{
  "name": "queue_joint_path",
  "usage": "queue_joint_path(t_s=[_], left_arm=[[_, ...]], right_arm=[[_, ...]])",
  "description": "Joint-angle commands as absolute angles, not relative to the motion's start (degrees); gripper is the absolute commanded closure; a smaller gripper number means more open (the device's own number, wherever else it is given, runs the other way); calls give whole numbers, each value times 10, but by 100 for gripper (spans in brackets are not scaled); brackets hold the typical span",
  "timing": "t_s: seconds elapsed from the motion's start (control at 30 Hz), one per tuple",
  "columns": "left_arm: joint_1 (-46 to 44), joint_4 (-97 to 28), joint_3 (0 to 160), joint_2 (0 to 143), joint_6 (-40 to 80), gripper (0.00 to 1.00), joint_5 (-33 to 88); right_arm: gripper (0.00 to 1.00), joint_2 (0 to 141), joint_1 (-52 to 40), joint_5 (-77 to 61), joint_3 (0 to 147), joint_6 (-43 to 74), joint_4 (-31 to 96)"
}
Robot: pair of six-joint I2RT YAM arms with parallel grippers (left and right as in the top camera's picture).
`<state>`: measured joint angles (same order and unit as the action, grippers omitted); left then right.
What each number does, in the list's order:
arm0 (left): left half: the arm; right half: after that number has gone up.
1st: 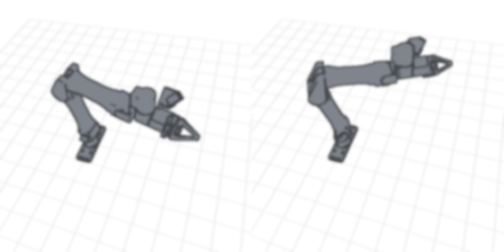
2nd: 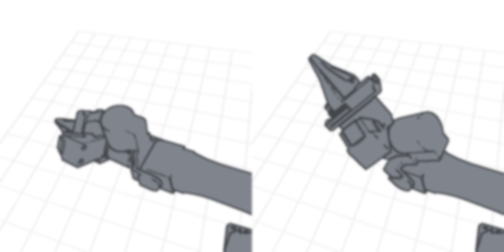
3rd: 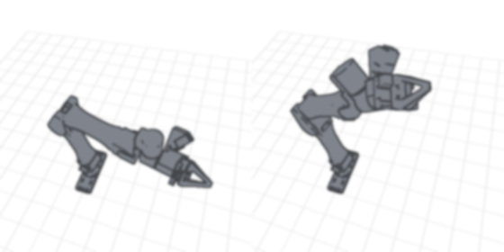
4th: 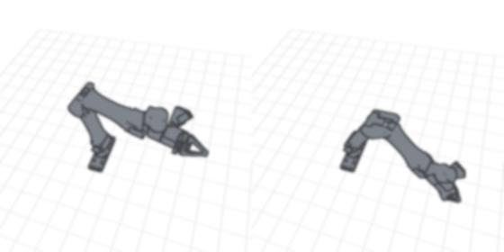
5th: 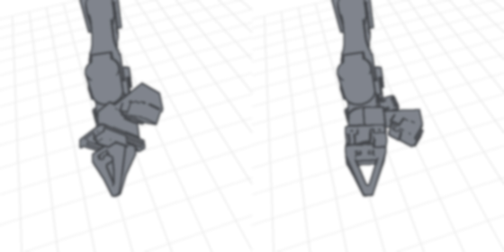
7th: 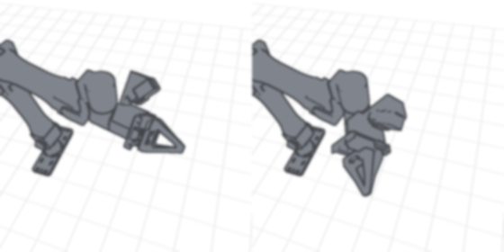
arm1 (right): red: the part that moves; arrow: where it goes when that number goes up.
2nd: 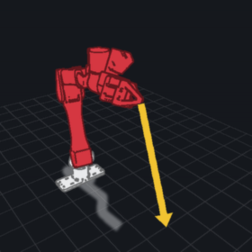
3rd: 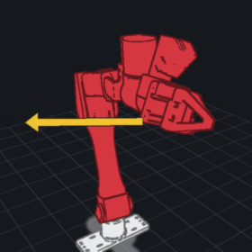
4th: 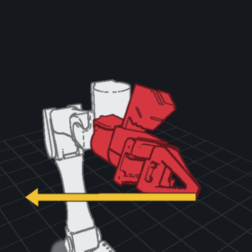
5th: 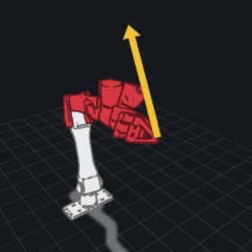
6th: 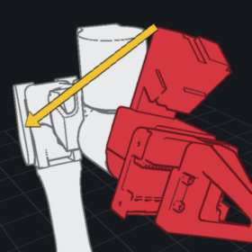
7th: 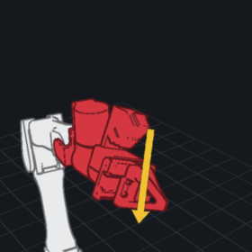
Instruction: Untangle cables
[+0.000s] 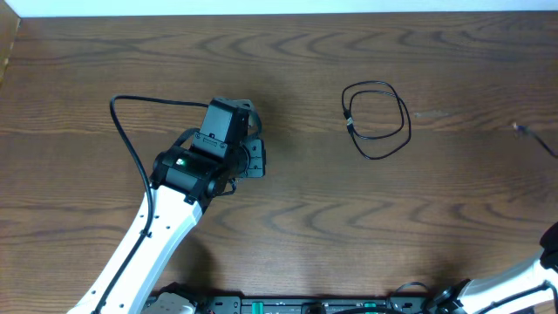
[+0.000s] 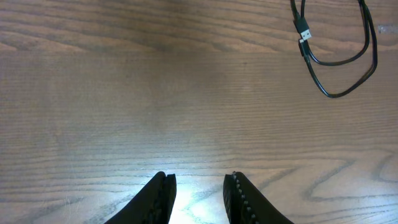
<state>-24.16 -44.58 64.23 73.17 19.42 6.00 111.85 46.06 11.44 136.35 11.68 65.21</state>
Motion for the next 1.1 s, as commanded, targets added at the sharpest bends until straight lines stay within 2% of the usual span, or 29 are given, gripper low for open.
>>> queue_joint_path(t_s=[0.0, 0.83, 0.97, 1.07], left_arm=[[-243, -445, 640, 722, 185, 69, 53], [-260, -436, 640, 722, 185, 69, 64], [-261, -436, 640, 722, 185, 69, 64], [-261, -436, 640, 722, 185, 69, 64]], right_arm=[[99, 1137, 465, 172, 1371, 114, 656], [98, 1152, 477, 209, 1371, 120, 650], [92, 1155, 477, 209, 1367, 120, 652], [94, 1155, 477, 209, 1357, 119, 652]])
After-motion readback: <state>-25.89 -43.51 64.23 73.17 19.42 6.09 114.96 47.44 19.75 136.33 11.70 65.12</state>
